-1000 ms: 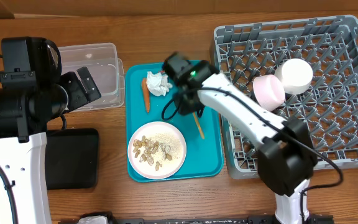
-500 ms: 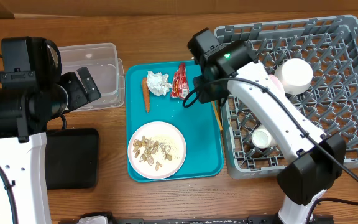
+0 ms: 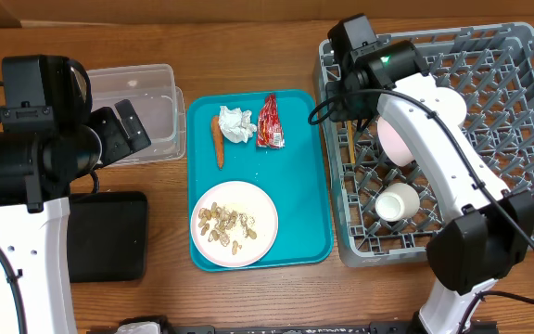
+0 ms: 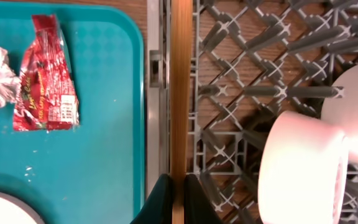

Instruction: Sort waste into correct bins and load items into the dishwasher

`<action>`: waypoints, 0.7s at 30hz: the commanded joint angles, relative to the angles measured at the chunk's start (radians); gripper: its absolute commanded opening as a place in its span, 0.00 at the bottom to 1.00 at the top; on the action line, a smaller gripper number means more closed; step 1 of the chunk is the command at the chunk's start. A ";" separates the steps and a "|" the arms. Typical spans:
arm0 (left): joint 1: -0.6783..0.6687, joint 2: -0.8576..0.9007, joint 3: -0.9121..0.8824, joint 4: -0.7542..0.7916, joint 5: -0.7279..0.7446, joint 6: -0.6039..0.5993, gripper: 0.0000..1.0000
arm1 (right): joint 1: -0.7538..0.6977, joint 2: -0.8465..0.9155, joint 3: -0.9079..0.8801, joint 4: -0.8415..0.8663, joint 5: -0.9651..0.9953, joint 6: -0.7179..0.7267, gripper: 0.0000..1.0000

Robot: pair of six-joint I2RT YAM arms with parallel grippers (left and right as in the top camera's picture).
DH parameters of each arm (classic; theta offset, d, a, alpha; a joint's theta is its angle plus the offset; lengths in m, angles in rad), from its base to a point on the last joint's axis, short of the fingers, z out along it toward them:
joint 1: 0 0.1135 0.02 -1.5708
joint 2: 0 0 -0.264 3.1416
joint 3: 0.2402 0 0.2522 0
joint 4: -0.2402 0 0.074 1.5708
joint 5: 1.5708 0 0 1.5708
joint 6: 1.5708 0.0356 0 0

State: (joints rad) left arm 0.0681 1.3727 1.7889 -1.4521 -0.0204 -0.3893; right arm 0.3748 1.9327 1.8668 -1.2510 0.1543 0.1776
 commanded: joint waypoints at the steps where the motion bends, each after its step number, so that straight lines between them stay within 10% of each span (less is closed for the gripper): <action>1: 0.003 0.002 0.008 -0.003 -0.013 0.016 1.00 | 0.007 0.025 -0.031 0.014 0.008 -0.055 0.04; 5: 0.003 0.002 0.008 -0.003 -0.013 0.016 1.00 | 0.011 0.027 -0.078 0.039 0.006 -0.060 0.06; 9: 0.003 0.002 0.008 -0.003 -0.013 0.015 1.00 | 0.003 0.026 -0.097 0.043 0.068 -0.058 0.34; 19: 0.003 0.002 0.008 -0.002 -0.013 0.015 1.00 | 0.033 -0.150 -0.085 0.042 -0.030 -0.047 0.45; 21: 0.003 0.002 0.008 -0.003 -0.013 0.016 1.00 | 0.055 -0.220 -0.085 0.046 -0.067 -0.047 0.78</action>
State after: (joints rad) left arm 0.0681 1.3727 1.7889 -1.4525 -0.0200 -0.3893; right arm 0.3954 1.8664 1.7706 -1.2121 0.1528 0.1383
